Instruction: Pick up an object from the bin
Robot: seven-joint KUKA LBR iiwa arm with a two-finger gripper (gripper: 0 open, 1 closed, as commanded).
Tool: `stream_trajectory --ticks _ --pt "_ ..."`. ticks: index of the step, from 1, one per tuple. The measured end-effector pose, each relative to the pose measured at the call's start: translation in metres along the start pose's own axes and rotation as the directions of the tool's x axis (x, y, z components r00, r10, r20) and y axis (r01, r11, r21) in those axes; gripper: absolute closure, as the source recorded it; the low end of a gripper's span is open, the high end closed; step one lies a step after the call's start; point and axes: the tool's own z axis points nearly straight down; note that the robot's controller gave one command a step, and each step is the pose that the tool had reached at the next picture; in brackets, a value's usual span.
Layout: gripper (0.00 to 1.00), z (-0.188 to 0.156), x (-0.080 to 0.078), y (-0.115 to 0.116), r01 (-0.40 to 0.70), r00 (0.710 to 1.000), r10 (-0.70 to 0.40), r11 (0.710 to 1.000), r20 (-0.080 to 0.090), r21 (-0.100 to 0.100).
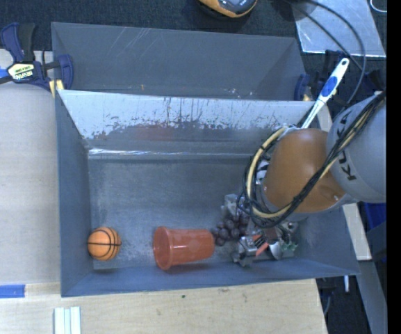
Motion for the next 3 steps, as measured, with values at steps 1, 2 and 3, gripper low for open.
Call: stream_trajectory --ticks 1,2,3 --pt "0.00 -0.001 -0.038 0.021 0.058 0.998 -0.058 0.998 0.011 0.000" --pt "1.00 0.000 -0.001 0.000 0.000 1.000 0.000 1.000 0.005 -0.001" --pt "1.00 0.000 -0.001 0.000 0.000 1.000 0.000 1.000 0.005 -0.001"
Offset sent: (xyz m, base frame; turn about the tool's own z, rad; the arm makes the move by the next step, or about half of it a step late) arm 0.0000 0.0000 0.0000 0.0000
